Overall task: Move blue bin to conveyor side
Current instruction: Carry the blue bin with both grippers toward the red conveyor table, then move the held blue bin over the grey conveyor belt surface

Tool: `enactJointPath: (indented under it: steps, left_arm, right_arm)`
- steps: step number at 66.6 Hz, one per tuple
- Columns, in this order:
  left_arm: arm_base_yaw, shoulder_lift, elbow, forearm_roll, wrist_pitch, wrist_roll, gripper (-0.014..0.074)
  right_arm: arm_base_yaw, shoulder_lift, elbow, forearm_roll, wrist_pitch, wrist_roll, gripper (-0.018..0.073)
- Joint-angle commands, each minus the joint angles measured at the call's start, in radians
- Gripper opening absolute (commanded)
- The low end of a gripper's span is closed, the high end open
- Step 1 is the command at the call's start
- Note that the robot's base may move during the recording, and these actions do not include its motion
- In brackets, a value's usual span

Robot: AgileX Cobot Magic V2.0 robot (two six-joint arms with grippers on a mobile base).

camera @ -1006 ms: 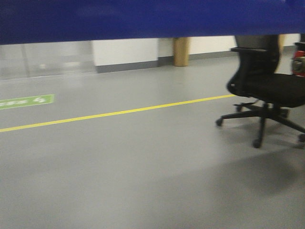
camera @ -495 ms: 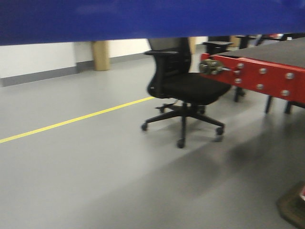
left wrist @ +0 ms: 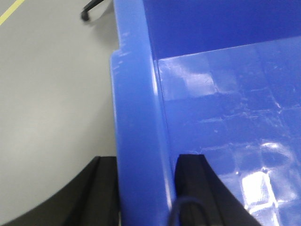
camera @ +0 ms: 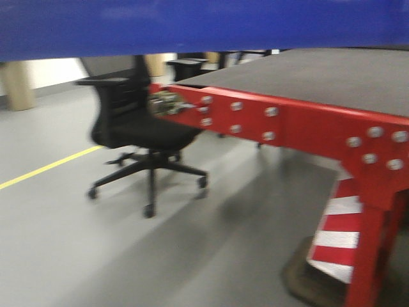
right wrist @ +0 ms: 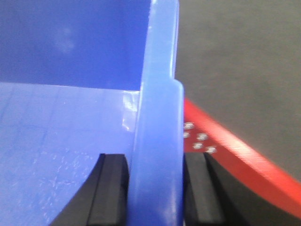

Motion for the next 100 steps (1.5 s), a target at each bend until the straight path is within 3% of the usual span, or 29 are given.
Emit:
enactJointPath:
  steps: [1,100]
  left_arm:
    - [-0.011,-0.014,-0.019,-0.015,-0.088,0.011,-0.0017]
    - [-0.011,-0.014,-0.019,-0.015,-0.088,0.011,-0.0017]
  right_arm:
    - [0.003,-0.017,-0.017,0.000,-0.118,-0.025,-0.0079]
    - [0.003,-0.017,-0.017,0.000,-0.121,-0.025,-0.0079]
